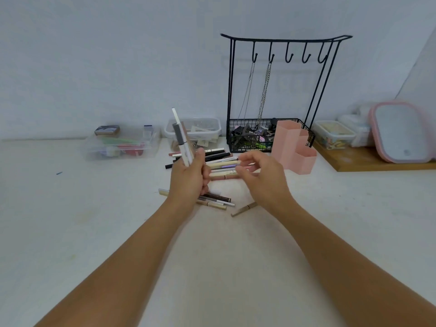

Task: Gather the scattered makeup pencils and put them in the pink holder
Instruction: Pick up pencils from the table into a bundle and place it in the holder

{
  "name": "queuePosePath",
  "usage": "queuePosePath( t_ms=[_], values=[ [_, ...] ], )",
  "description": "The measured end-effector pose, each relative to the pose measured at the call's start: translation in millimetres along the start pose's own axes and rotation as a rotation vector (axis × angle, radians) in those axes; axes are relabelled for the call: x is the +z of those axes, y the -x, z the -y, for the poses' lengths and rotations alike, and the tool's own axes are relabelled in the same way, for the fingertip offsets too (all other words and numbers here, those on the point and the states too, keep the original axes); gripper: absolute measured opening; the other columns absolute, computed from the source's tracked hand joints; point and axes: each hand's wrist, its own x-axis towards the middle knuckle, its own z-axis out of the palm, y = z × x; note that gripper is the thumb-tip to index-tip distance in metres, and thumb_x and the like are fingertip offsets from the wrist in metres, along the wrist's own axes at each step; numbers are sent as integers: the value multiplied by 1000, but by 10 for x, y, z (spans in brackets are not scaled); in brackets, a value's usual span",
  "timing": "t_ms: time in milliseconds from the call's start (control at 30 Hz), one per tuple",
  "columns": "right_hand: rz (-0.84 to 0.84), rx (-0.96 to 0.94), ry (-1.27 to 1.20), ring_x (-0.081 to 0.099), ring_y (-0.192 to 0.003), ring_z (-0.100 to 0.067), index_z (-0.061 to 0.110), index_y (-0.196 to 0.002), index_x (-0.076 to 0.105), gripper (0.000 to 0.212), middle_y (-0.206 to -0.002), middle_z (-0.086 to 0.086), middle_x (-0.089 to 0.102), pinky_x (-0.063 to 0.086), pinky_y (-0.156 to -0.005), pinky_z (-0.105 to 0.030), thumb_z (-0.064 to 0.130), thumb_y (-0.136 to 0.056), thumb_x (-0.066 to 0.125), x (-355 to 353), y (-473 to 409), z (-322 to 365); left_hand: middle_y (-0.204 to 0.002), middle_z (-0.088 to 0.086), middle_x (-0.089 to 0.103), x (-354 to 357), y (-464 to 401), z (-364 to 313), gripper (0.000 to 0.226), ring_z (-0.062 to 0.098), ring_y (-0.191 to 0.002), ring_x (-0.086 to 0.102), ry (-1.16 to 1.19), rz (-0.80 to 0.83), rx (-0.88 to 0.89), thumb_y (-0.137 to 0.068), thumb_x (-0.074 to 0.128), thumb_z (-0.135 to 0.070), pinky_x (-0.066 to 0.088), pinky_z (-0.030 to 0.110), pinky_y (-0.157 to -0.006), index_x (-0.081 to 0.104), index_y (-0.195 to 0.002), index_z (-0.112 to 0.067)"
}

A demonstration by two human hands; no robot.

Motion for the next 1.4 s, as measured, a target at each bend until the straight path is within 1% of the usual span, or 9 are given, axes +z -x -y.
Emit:
queuePosePath(
  t_ms=[167, 433, 633, 767, 900, 1033, 1200, 1300, 1400],
  values=[
    [116, 40, 321, 53, -117, -18, 25, -133, 60, 36, -127, 5, 63, 44, -100, -35, 30, -98, 59, -117, -108, -329, -48, -7, 32, -99, -64, -38, 32, 8, -39, 24, 160, 28, -138, -104, 55, -30, 20, 18, -35, 49, -75, -18],
    [117, 51, 407, 64, -88, -18, 22, -95, 80, 16, -94, 2, 73, 53, -77, -34, 16, -91, 66, -126, -130, -390, -47, -5, 29, -125, -48, -46, 51, 11, -40, 25, 164, 37, -206, -98, 62, -39, 20, 21, -37, 33, -59, -24],
    [140, 49, 434, 56, -86, -10, 21, -102, 81, 15, -101, 3, 73, 40, -76, -24, 19, -90, 70, -167, -158, -361, -52, -5, 32, -122, -57, -39, 49, 11, -46, 28, 110, 14, -222, -97, 64, -40, 20, 21, -37, 34, -62, -22],
    [201, 43, 426, 55, -84, -10, 21, -99, 79, 13, -89, 9, 62, 36, -68, -20, 18, -91, 69, -187, -141, -343, -50, -7, 31, -108, -41, -46, 45, 9, -42, 27, 66, -8, -204, -96, 67, -39, 23, 20, -35, 38, -67, -22],
    [177, -9, 279, 49, -72, -2, 24, -93, 74, 9, -82, 12, 61, 33, -62, -19, 18, -93, 67, -178, -115, -256, -47, -6, 34, -103, -28, -32, 49, 11, -42, 30, 61, 12, -198, -95, 67, -43, 23, 21, -36, 38, -64, -19],
    [147, 47, -119, 53, -63, 3, 18, -97, 73, 10, -73, 11, 63, 41, -61, -10, 14, -95, 65, -101, -1, 20, -44, -3, 43, -63, 19, -19, 53, 13, -42, 36, 54, 59, -180, -95, 64, -49, 24, 21, -38, 41, -60, -17],
    [273, 230, -685, 65, -70, -13, 4, -102, 69, 11, -71, 3, 70, 59, -70, -25, 4, -97, 60, 96, 225, 284, -48, -2, 33, 14, 76, -10, 54, 14, -43, 26, 144, 125, -162, -86, 69, -59, 20, 22, -40, 43, -56, -22],
    [272, 242, -735, 68, -76, -18, -2, -106, 69, 15, -77, -5, 73, 59, -76, -32, 5, -97, 60, 175, 282, 314, -47, -5, 47, 64, 136, -33, 45, 10, -39, 42, 202, 140, -158, -76, 74, -58, 31, 20, -38, 54, -58, -22],
    [235, 202, -678, 71, -77, -16, 3, -104, 73, 14, -82, -7, 76, 61, -75, -31, 3, -92, 66, 193, 289, 306, -57, 0, 60, 81, 156, -20, 36, 17, -53, 56, 220, 195, -115, -66, 84, -50, 43, 24, -50, 63, -68, -22]
  ],
)
